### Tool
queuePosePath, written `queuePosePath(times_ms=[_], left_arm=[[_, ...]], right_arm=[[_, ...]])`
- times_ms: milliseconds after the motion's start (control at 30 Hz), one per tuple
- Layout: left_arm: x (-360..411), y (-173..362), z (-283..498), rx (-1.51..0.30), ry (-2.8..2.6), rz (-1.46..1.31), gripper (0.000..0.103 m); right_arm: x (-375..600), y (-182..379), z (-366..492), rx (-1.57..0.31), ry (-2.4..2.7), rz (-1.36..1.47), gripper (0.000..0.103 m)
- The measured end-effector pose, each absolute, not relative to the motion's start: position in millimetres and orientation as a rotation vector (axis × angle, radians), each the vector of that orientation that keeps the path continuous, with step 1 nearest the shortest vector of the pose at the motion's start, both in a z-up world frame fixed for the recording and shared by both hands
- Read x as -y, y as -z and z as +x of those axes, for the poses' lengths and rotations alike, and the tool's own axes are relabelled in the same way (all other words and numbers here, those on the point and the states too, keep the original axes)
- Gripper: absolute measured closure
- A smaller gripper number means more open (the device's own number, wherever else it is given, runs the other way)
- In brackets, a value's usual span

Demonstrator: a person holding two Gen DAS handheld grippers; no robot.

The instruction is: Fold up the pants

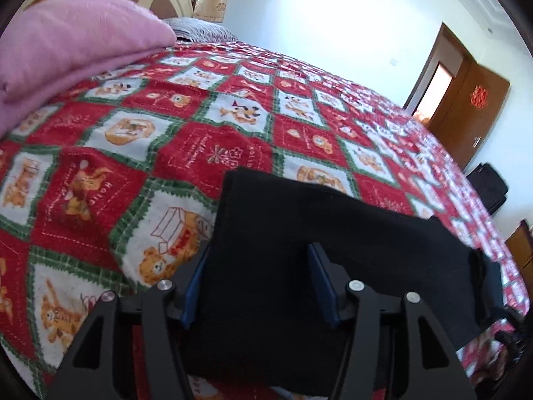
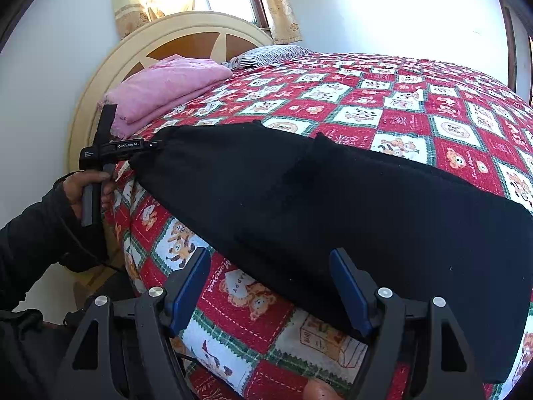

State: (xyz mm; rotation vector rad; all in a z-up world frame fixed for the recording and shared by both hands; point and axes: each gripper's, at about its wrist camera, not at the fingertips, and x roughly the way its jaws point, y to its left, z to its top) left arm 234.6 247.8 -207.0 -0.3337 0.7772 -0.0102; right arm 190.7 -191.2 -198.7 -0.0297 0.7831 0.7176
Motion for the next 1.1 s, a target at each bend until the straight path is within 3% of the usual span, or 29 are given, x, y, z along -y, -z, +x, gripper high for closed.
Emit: queuePosePath(times_ms=[67, 100, 133, 300, 433, 500, 567, 600, 633, 1100], left_arm=[[-246, 204, 234, -0.789, 0.009, -0.317, 0.058], [-244, 201, 232, -0.786, 0.025, -0.314, 0.075], [-243, 199, 229, -0.785, 0.063, -0.329, 0.080], [-236, 201, 226, -0.778, 0.043, -0.298, 0.079], [-243, 204, 229, -0.767, 0.008, -0.325, 0.057], [-243, 204, 230, -0.766, 0.005, -0.329, 0.057], [-242, 204, 230, -0.771, 0.011, -0.305, 0.063], [-242, 203, 230, -0.772, 0.027, -0.300, 0.075], [-242, 202, 230, -0.777, 0.054, -0.312, 0.080], [-220, 132, 202, -0.660, 0.157, -0.463, 0.082]], right_arm=[[192, 198, 190, -0.778, -0.715, -0.029, 0.028], [192, 197, 190, -0.776, -0.714, -0.026, 0.028], [193, 197, 190, -0.775, -0.713, -0.022, 0.028], [193, 200, 191, -0.783, -0.709, -0.024, 0.028], [192, 198, 190, -0.775, -0.711, -0.031, 0.028], [192, 197, 190, -0.773, -0.708, -0.030, 0.028], [193, 197, 190, -0.774, -0.706, -0.028, 0.028], [193, 197, 190, -0.774, -0.706, -0.027, 0.028], [193, 197, 190, -0.772, -0.705, -0.026, 0.028], [215, 175, 193, -0.737, -0.604, -0.003, 0.028]])
